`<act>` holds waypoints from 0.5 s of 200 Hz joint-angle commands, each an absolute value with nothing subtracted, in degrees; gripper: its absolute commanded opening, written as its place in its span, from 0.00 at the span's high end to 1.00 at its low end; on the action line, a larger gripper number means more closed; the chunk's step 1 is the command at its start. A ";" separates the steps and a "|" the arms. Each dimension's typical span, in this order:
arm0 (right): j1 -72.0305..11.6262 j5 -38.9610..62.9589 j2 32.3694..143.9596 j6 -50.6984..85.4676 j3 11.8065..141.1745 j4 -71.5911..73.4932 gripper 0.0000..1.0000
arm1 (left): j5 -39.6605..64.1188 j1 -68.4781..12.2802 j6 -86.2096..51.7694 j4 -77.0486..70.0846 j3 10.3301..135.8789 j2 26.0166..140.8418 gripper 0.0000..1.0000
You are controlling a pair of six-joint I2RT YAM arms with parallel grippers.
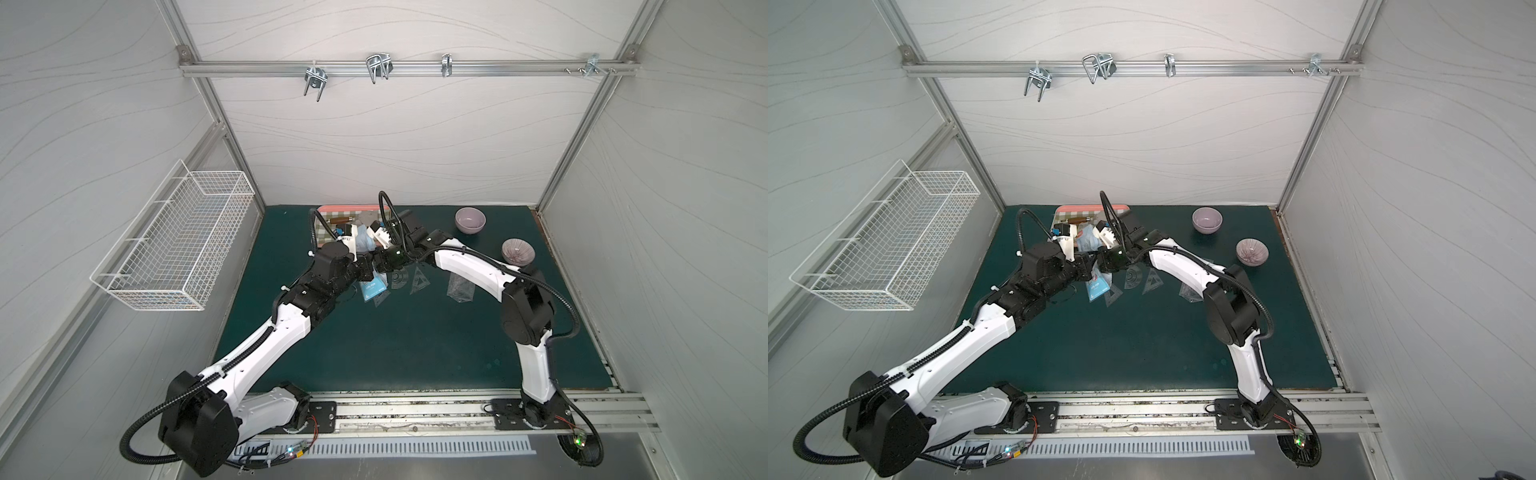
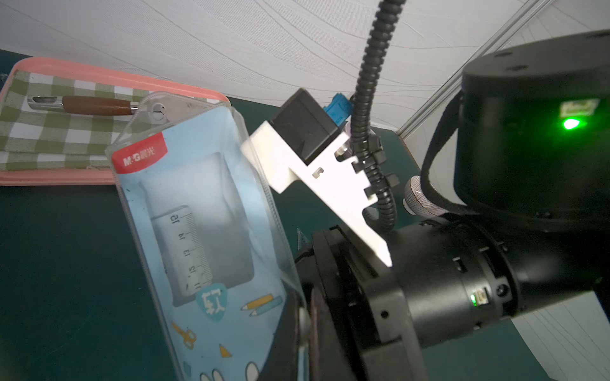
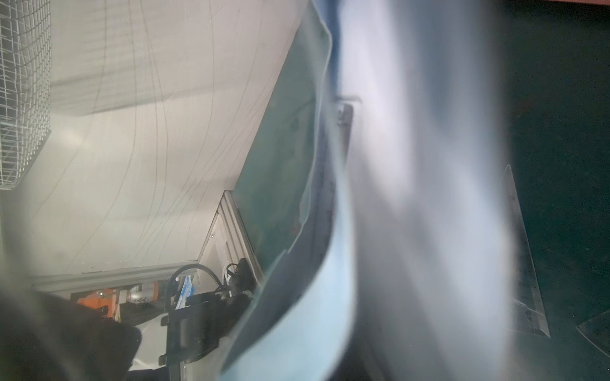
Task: Open the ruler set and take out the ruler
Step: Take out the ruler from the ruler set bag.
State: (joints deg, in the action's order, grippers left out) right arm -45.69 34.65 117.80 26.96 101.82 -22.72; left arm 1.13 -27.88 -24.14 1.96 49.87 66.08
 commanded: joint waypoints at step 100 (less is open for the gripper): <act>-43.31 34.20 113.77 27.16 97.41 -21.15 1.00 | -6.14 -28.16 -23.77 -0.89 50.19 65.95 1.00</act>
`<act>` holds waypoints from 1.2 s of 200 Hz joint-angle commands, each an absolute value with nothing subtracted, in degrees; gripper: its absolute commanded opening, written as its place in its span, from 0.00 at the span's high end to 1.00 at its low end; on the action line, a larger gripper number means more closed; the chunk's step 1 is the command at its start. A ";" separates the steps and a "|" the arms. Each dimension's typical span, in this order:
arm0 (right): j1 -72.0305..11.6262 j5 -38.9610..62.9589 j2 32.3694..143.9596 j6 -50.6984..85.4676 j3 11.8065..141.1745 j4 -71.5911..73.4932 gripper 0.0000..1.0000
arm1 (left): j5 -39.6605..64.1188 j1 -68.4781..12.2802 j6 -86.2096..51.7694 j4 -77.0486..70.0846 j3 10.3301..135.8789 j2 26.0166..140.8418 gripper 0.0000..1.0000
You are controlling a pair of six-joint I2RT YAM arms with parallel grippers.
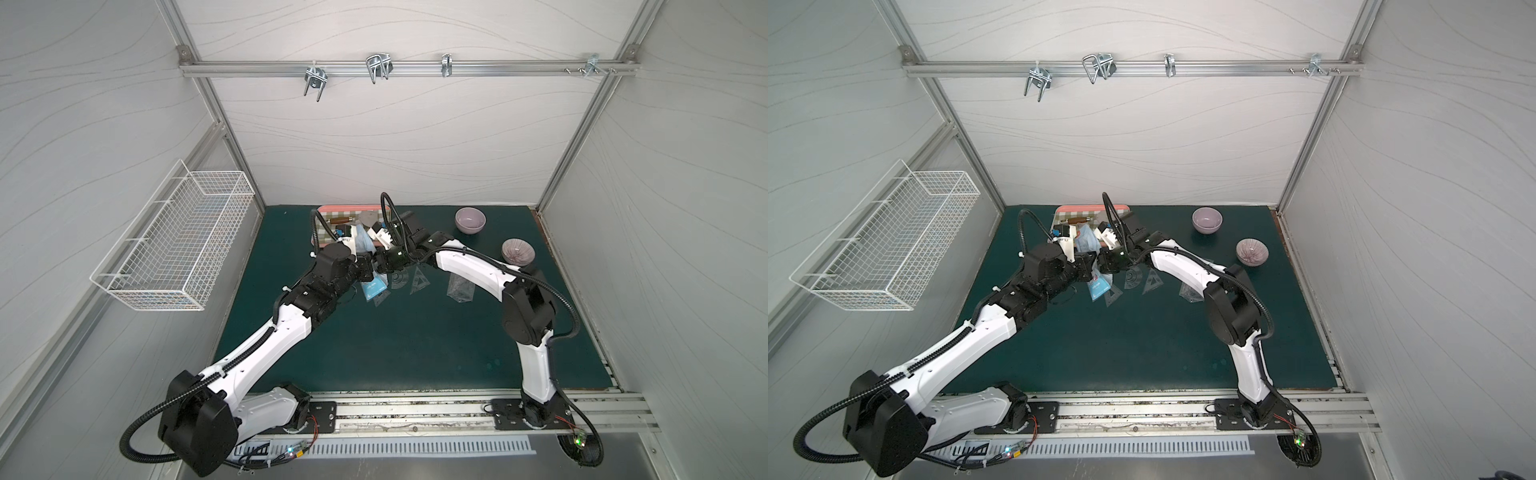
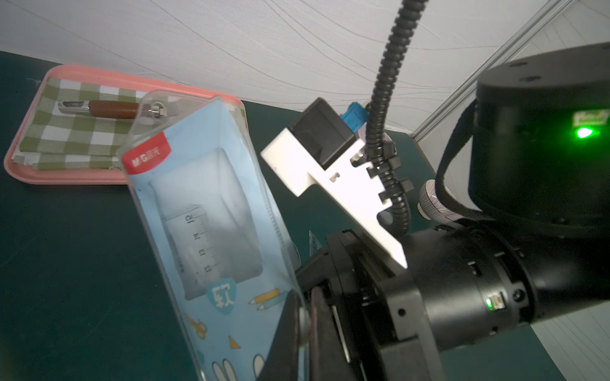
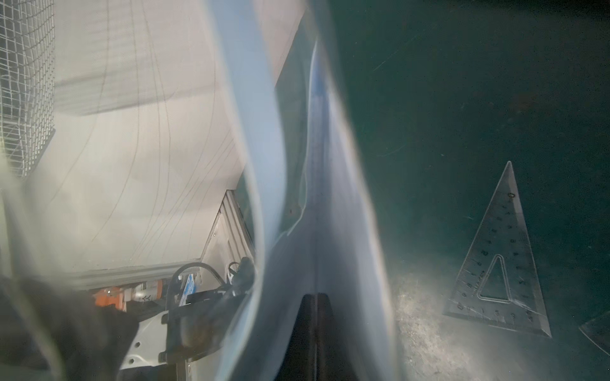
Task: Open the ruler set and take out the ruler
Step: Take out the ruler from the ruler set bag.
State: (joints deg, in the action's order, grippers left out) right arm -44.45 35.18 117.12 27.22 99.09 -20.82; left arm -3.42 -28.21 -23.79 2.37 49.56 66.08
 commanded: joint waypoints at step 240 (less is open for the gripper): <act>-38.86 25.71 103.89 22.90 88.38 -25.91 1.00 | -22.25 -23.15 -25.64 14.71 52.53 67.54 1.00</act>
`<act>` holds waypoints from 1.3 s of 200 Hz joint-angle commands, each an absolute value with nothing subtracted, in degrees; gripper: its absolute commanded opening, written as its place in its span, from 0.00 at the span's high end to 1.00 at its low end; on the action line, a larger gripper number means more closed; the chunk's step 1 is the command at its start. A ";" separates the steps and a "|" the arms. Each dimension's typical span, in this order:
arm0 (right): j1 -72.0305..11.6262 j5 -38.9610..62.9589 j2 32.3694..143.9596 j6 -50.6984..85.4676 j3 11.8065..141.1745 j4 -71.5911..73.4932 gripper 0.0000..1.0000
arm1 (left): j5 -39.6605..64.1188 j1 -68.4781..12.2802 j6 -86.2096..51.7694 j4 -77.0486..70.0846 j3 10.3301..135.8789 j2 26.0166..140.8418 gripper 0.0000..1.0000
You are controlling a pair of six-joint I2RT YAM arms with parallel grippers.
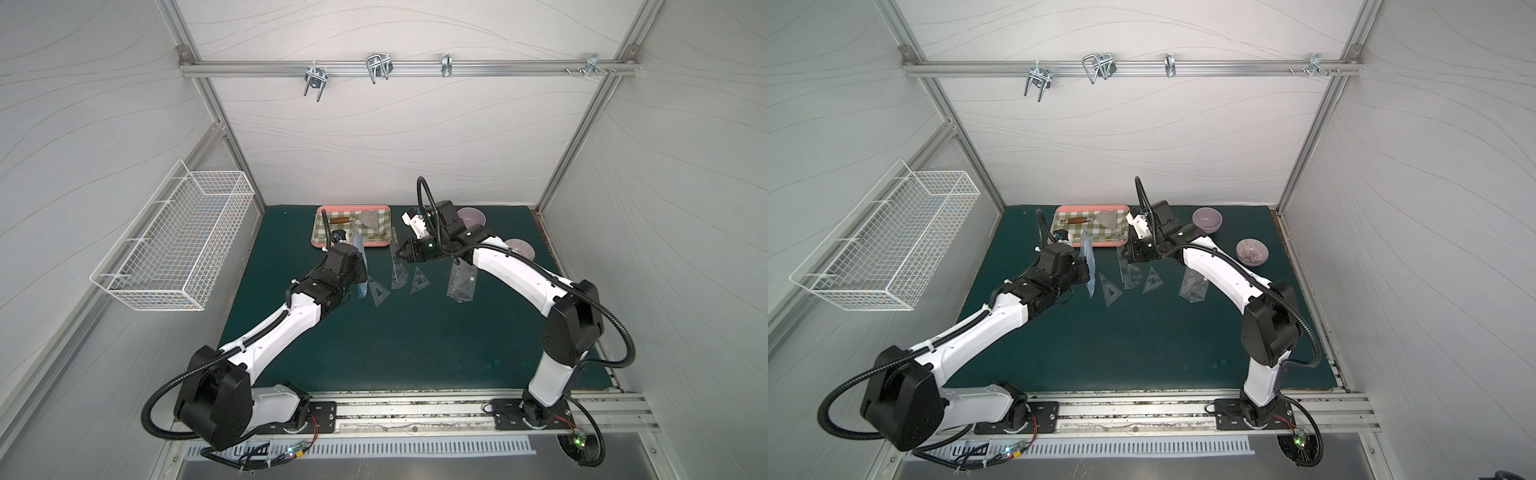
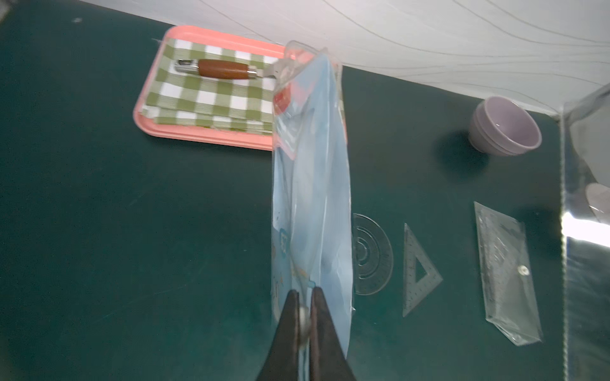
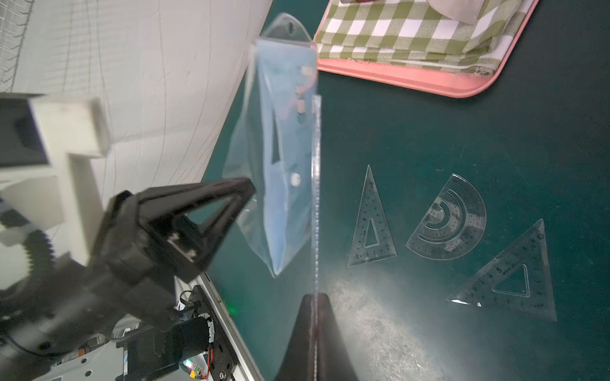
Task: Open the ruler set and take out the ruler
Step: Take out the ruler from the ruler set bag, then place the ruler set bag at the center of the board, then place the ruler at the center of the board.
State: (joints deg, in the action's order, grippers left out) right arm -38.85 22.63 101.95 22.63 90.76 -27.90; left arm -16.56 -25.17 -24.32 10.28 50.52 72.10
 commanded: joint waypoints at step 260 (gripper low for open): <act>-47.07 39.32 136.59 32.62 99.39 -6.80 0.99 | -25.20 -16.35 -32.48 35.27 52.52 84.17 1.00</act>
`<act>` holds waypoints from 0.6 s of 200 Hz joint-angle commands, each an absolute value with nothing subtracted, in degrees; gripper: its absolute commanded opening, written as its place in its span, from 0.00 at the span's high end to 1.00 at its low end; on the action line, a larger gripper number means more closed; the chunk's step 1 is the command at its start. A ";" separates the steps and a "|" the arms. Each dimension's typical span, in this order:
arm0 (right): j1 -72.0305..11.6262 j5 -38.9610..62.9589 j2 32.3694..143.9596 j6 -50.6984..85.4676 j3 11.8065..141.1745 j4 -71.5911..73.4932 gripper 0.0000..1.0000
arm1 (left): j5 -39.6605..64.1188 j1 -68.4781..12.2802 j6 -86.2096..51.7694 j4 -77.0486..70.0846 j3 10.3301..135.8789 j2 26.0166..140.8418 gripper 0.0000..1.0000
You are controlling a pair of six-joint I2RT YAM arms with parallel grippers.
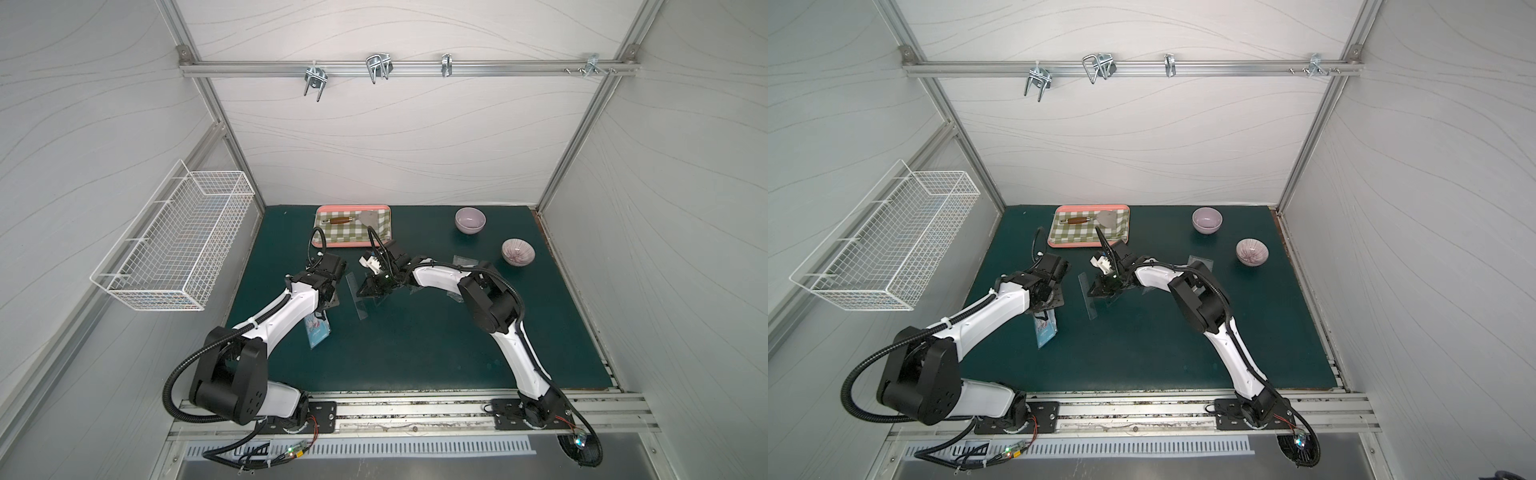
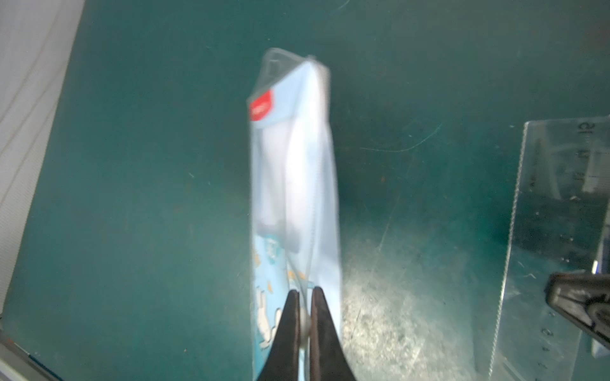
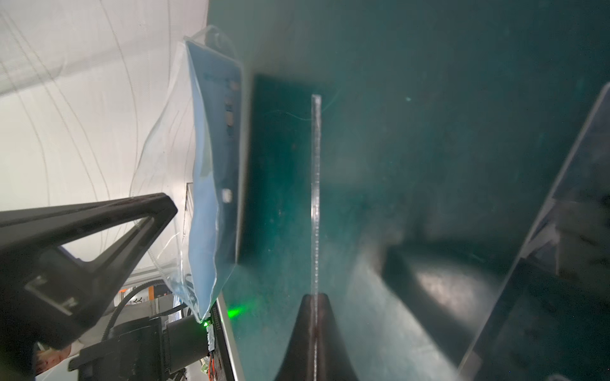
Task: Open the ruler set and take out the ruler
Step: Place the ruler at the center of the board.
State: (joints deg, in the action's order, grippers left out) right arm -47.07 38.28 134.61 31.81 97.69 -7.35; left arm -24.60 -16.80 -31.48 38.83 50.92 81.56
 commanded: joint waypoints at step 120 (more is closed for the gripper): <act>-46.20 37.36 141.19 33.86 104.19 -8.29 0.88 | -24.93 -16.08 -28.72 24.23 54.45 93.50 1.00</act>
